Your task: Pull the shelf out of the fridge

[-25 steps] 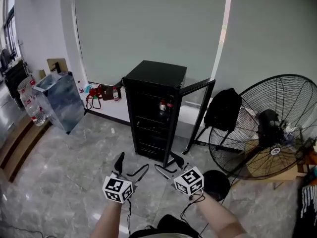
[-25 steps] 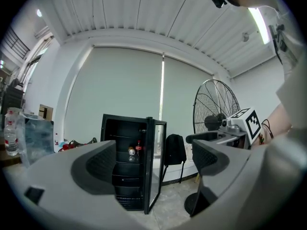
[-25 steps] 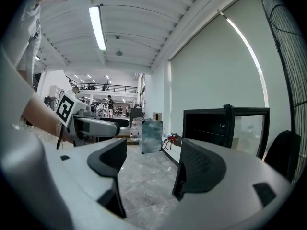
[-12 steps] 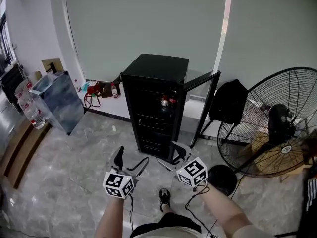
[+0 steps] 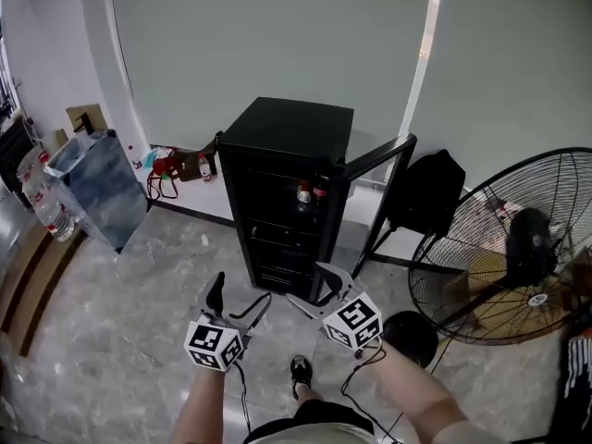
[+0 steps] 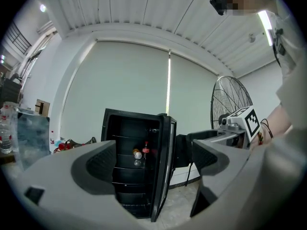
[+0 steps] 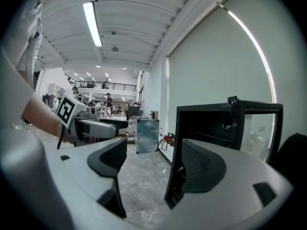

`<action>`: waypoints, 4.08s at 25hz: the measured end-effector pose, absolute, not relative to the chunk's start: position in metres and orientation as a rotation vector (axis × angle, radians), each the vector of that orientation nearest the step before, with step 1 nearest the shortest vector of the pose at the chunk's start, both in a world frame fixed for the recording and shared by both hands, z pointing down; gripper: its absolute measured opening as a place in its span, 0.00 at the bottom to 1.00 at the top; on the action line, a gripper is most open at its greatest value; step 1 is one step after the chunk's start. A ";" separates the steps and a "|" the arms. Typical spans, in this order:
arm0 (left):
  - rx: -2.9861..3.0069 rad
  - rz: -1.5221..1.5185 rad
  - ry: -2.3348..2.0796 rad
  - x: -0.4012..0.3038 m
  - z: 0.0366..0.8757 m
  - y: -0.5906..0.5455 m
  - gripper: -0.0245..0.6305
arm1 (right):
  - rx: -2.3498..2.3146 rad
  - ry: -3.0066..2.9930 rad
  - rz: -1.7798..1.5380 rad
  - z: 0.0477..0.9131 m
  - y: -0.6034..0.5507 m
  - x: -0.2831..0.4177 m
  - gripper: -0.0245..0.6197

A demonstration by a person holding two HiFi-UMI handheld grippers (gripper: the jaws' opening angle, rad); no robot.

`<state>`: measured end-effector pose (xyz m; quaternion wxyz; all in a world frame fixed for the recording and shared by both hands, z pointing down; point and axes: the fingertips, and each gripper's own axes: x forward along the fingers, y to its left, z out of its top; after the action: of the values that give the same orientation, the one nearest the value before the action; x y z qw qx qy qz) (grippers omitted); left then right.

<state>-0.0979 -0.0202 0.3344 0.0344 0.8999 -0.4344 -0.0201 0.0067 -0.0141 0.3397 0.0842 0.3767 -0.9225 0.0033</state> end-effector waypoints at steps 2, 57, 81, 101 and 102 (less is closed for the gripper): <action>2.768 -0.062 -1.323 -0.093 0.335 -0.037 0.77 | 1.134 -2.754 0.021 0.339 -0.028 0.008 0.57; 2.013 -0.694 -0.739 -0.041 0.442 -0.388 0.77 | 1.967 -2.976 1.413 0.426 -0.344 0.061 0.57; 1.699 -0.904 -0.692 -0.030 0.445 -0.484 0.60 | 2.581 -2.781 2.079 0.448 -0.427 0.129 0.56; 1.688 -0.986 -0.588 -0.022 0.426 -0.512 0.14 | 2.709 -2.862 1.967 0.431 -0.442 0.140 0.12; 1.680 -0.995 -0.580 -0.021 0.425 -0.512 0.13 | 2.711 -2.857 1.967 0.431 -0.442 0.140 0.12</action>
<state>-0.0214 -0.5122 0.4250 0.5246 0.7023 -0.2423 -0.4158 0.1404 -0.4419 0.4309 -0.5896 0.4974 -0.5241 0.3609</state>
